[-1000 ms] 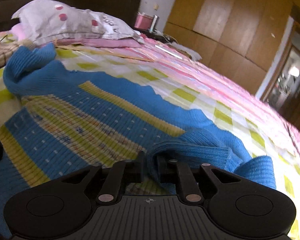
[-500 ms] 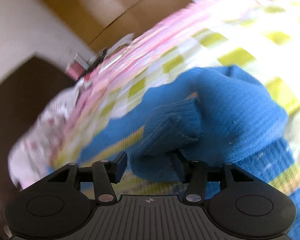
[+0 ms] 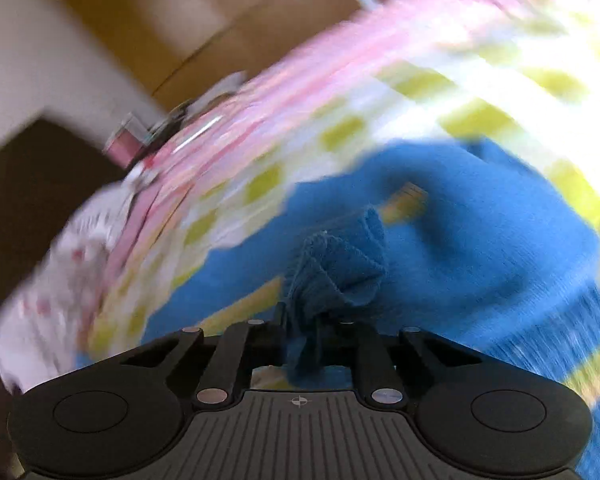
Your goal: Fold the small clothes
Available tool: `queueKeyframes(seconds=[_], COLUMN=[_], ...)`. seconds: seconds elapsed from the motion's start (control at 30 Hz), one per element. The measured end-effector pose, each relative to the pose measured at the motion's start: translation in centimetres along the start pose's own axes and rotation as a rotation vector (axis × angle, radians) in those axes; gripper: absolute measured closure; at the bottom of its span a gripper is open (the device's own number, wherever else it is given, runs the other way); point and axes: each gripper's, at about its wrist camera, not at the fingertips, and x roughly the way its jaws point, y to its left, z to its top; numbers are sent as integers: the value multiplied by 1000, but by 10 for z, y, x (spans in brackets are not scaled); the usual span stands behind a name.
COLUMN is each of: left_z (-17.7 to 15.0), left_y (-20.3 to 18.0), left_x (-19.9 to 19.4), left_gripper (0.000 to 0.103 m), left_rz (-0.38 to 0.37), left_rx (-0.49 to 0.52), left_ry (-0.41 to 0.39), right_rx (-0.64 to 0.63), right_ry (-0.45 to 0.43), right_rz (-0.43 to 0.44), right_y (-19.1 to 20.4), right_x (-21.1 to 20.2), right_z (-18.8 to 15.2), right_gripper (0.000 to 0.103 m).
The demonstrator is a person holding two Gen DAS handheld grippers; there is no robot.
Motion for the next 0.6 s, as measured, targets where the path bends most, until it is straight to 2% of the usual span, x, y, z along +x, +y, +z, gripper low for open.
queueKeyframes(seconds=[0.13, 0.3, 0.43, 0.6], left_z=[1, 2, 4, 5], left_y=[2, 7, 14, 19], left_x=[-3, -4, -2, -6], left_gripper=[6, 6, 6, 6], left_rz=[23, 54, 57, 82], left_rx=[-2, -13, -42, -63], left_ry=[-22, -29, -20, -51], right_rx=[-308, -606, -680, -747], right_ry=[10, 53, 92, 83], right_rz=[51, 110, 135, 151], right_y=[51, 81, 85, 90], right_x=[3, 11, 14, 13], right_z=[-16, -45, -58, -66], right_gripper=[92, 93, 93, 92])
